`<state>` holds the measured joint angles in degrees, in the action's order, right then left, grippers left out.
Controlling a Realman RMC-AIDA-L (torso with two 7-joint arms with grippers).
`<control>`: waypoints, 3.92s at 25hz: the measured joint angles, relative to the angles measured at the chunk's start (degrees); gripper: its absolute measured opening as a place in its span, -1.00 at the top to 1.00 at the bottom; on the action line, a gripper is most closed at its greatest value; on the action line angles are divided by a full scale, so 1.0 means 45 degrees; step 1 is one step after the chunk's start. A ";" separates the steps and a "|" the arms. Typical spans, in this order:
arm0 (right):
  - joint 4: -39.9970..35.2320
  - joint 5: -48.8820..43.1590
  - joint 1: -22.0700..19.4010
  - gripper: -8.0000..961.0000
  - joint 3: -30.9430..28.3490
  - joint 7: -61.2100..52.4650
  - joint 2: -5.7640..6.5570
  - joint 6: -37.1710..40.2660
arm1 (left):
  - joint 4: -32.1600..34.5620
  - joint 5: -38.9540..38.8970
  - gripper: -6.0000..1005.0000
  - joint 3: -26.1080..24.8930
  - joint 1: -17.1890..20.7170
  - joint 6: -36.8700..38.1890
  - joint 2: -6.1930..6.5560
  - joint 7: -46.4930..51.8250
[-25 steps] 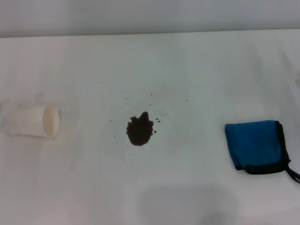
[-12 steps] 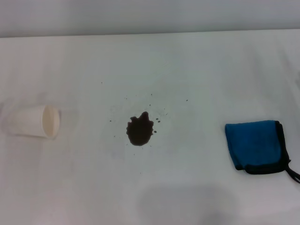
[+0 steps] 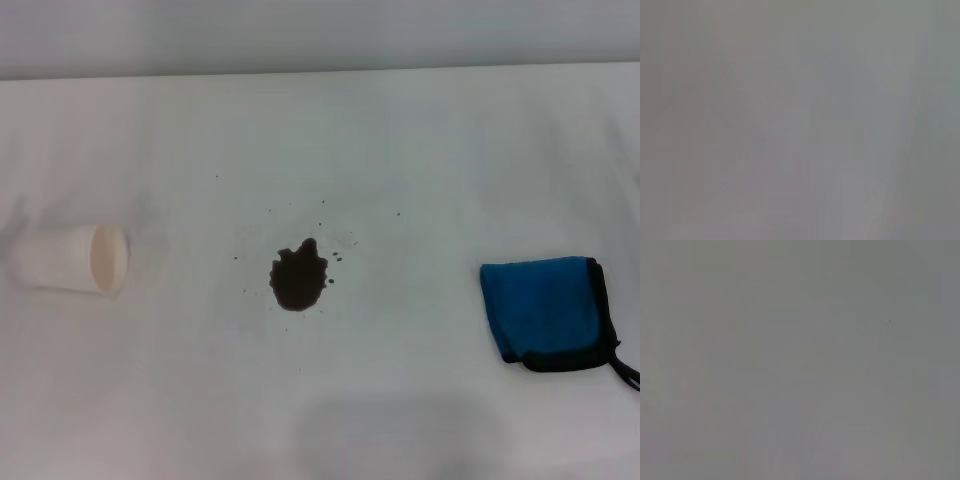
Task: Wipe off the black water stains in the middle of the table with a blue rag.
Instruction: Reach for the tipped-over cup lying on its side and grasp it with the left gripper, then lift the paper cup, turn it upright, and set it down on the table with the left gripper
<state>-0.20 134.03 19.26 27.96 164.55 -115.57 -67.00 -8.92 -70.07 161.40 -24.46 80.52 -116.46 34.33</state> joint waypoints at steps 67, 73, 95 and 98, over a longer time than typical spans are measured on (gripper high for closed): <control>0.1991 0.0037 -0.0540 -0.77 -0.0100 -0.0473 -0.0040 -0.1909 | -0.8900 2.0252 -0.77 0.0408 -0.8720 0.0651 -0.0538 0.0739; 0.2006 0.0018 -0.0596 -0.77 -0.0072 -0.0472 -0.0039 -0.1865 | -0.8354 2.0115 -0.76 0.0403 -0.8535 0.0276 -0.0530 0.0765; 0.2154 -0.0001 -0.0628 -0.76 0.0040 -0.0472 -0.0020 -0.1850 | -0.7681 1.9128 -0.50 0.0384 -0.7946 -0.0399 -0.0525 0.1074; 0.2154 0.0000 -0.0628 -0.75 0.0040 -0.0472 -0.0020 -0.1851 | -0.7726 1.7951 -0.44 0.0383 -0.7743 -0.0308 -0.0516 0.1080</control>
<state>9.50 134.03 16.44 28.13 162.42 -115.66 -75.33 -43.69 10.71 163.12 -59.30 79.13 -118.78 39.19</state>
